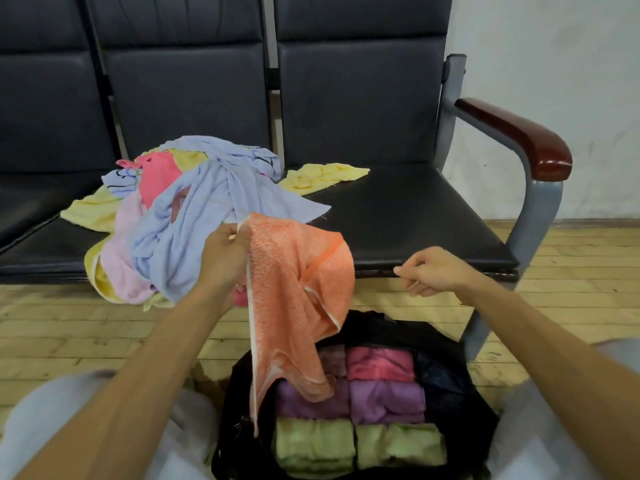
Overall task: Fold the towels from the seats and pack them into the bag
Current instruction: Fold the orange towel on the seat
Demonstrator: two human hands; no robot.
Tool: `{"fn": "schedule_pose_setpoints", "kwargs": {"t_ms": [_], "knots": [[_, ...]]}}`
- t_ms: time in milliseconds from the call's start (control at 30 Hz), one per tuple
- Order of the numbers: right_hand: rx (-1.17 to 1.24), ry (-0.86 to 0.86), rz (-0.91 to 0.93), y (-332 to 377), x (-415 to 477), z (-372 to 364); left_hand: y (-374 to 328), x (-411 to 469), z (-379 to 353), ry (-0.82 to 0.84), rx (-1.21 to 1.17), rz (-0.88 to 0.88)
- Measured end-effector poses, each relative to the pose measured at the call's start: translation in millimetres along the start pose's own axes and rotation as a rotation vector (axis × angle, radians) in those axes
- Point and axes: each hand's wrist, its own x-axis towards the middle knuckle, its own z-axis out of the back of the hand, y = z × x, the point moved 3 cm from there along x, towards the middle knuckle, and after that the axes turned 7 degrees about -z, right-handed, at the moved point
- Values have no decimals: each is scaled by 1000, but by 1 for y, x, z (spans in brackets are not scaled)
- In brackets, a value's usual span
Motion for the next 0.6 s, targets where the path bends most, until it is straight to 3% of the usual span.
{"fn": "schedule_pose_setpoints", "kwargs": {"t_ms": [200,400,600], "knots": [[-176,91,-112,-17,20,-49,-3,2,-8,44,-47,10],[299,289,-221,-15,30,-126,-8,0,-22,55,-146,54],[350,304,-225,-17,47,-151,-5,5,-19,54,-193,79]]}}
